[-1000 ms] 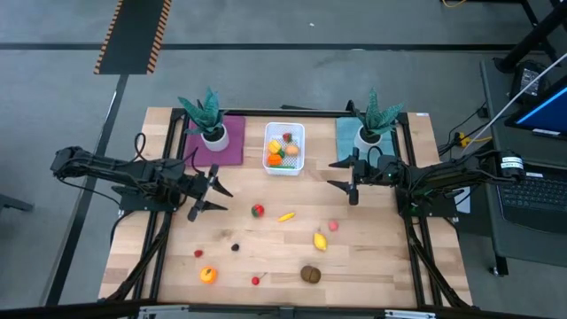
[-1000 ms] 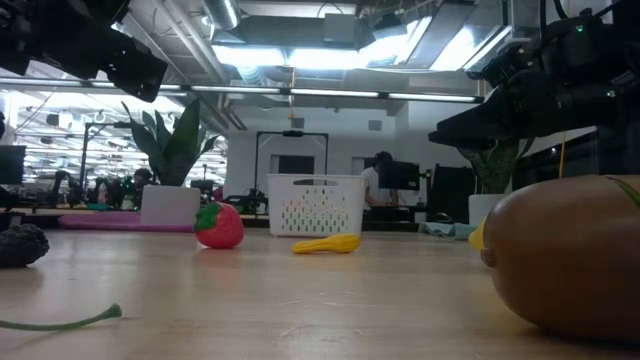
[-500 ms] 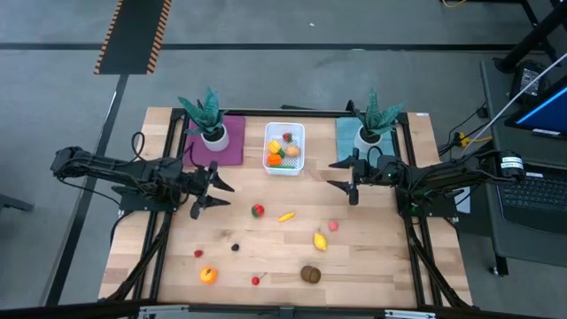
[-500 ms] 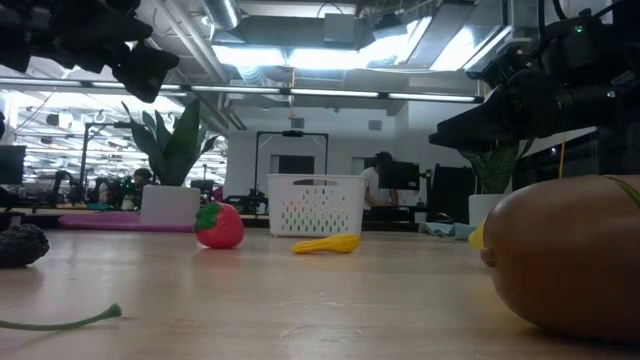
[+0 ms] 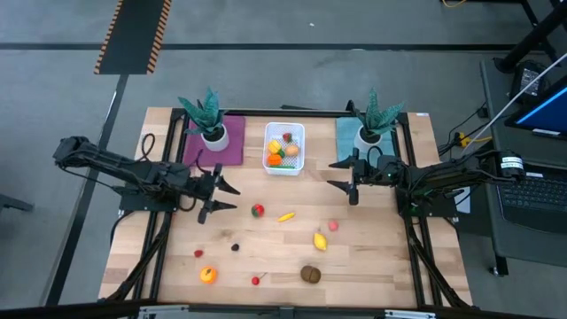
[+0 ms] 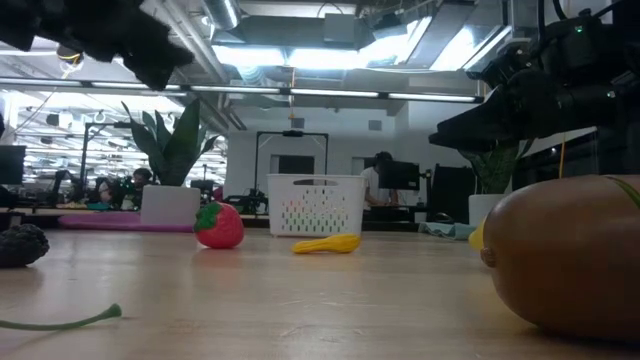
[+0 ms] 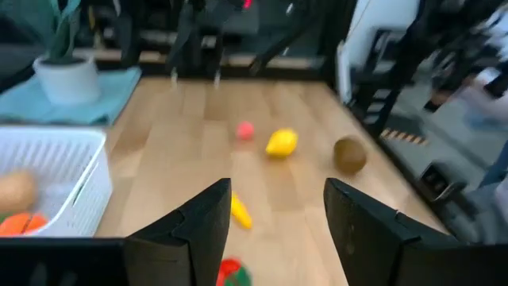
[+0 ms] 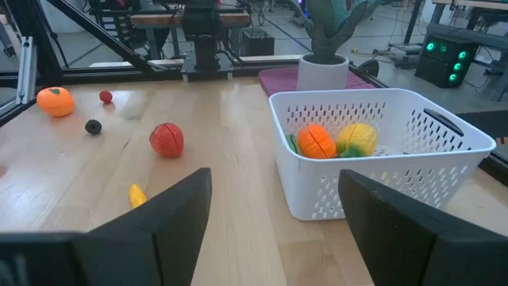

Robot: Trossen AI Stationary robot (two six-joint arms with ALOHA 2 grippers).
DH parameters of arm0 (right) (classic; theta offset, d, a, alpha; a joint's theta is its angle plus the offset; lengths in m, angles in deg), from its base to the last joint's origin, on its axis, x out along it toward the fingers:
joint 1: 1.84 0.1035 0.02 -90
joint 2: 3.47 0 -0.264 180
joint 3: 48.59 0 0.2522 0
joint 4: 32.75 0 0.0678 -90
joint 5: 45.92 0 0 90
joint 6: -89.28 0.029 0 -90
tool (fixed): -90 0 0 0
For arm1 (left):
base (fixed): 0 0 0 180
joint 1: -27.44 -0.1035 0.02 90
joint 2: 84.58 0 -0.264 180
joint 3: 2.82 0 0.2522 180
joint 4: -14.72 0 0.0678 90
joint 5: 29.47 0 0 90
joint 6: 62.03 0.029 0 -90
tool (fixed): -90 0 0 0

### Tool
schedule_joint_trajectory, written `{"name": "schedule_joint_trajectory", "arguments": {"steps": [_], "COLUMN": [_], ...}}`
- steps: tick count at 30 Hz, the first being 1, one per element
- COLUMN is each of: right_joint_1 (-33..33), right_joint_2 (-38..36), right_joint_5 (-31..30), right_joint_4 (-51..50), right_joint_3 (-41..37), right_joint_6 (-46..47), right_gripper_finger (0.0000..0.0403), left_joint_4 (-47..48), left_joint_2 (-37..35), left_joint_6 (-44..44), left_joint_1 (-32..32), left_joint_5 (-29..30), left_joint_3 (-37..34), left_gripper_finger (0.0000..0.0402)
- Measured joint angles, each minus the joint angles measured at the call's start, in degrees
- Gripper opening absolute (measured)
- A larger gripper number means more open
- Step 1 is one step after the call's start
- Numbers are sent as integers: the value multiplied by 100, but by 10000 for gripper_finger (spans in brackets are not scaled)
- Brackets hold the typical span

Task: Pick and placing Produce into tupperware
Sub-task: Put the red strawberry into the white bin

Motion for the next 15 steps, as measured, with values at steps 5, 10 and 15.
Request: {"name": "schedule_joint_trajectory", "arguments": {"steps": [5,10,15], "right_joint_1": [1,1,1], "right_joint_2": [0,1,-1], "right_joint_5": [1,1,0], "right_joint_4": [-39,-49,-115], "right_joint_3": [2,2,2], "right_joint_6": [-7,-8,-11], "right_gripper_finger": [278,278,278], "left_joint_4": [488,941,1687], "left_joint_2": [720,1406,2020], "left_joint_6": [-37,-20,-343], "left_joint_1": [167,276,394], "left_joint_5": [526,769,945], "left_joint_3": [377,918,1637], "left_gripper_finger": [195,195,195]}}
